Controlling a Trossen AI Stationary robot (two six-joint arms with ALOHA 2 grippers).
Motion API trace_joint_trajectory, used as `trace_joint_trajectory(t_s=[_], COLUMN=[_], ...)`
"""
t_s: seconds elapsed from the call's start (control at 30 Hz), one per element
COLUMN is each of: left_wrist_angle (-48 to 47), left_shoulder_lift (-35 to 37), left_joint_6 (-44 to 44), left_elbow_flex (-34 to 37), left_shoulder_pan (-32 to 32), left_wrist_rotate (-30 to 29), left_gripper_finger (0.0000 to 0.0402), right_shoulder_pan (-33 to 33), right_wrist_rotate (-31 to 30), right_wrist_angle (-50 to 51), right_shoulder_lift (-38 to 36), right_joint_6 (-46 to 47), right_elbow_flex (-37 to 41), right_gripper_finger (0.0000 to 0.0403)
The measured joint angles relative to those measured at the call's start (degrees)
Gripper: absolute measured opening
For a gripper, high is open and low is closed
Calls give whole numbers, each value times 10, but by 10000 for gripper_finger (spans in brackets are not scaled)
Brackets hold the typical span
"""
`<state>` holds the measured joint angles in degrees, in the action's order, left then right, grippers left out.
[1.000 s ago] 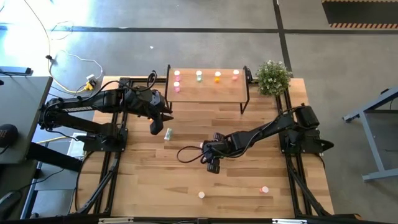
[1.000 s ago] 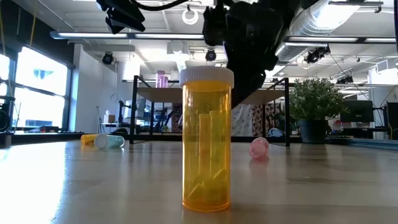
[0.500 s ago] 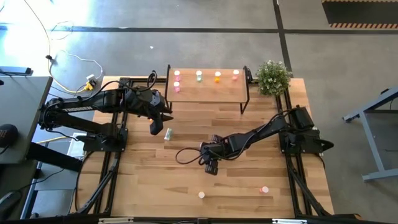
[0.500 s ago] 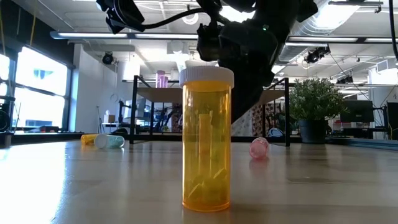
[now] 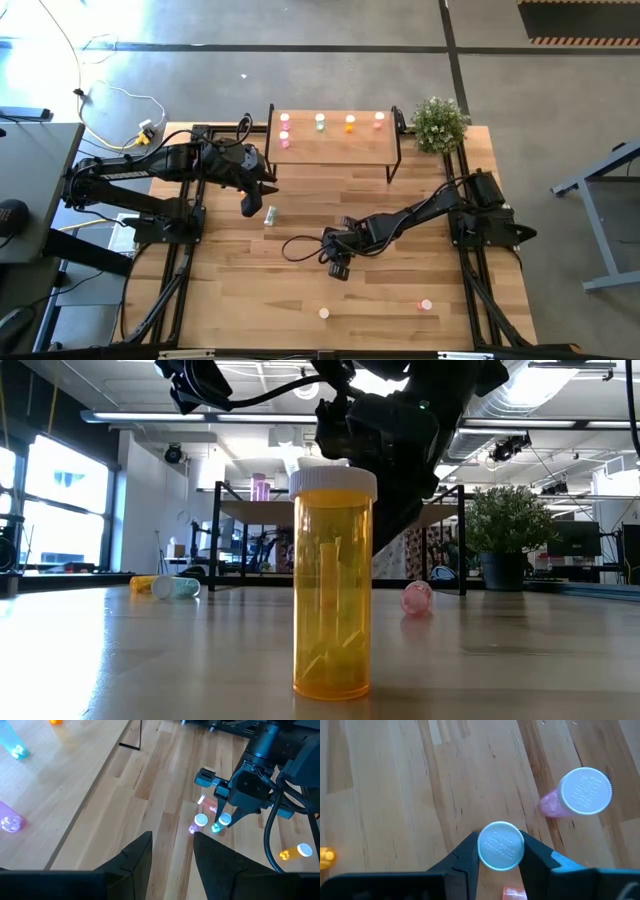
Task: Pick and place medicine bottles onto shelf by color
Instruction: Put the right blue pill bottle on the shelf aligned with the blue pill bottle
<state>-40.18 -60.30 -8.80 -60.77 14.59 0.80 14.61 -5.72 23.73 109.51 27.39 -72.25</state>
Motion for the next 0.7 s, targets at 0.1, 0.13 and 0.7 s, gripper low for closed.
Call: trace_joint_trajectory(t_s=[0.1, 0.13, 0.7], left_wrist_angle=[-2, -2, 3], left_shoulder_lift=[0, 0, 7], left_joint_6=[-7, -9, 24], left_elbow_flex=[0, 0, -1], left_shoulder_pan=[0, 0, 84], left_wrist_rotate=[0, 0, 0], left_gripper_finger=[133, 133, 133], right_shoulder_pan=[0, 0, -53], right_wrist_rotate=[4, 8, 28], right_wrist_angle=[2, 1, -18], right_shoulder_lift=[-2, -5, -143], right_joint_6=[11, 12, 33], right_elbow_flex=[0, 0, 0], right_gripper_finger=[99, 101, 103])
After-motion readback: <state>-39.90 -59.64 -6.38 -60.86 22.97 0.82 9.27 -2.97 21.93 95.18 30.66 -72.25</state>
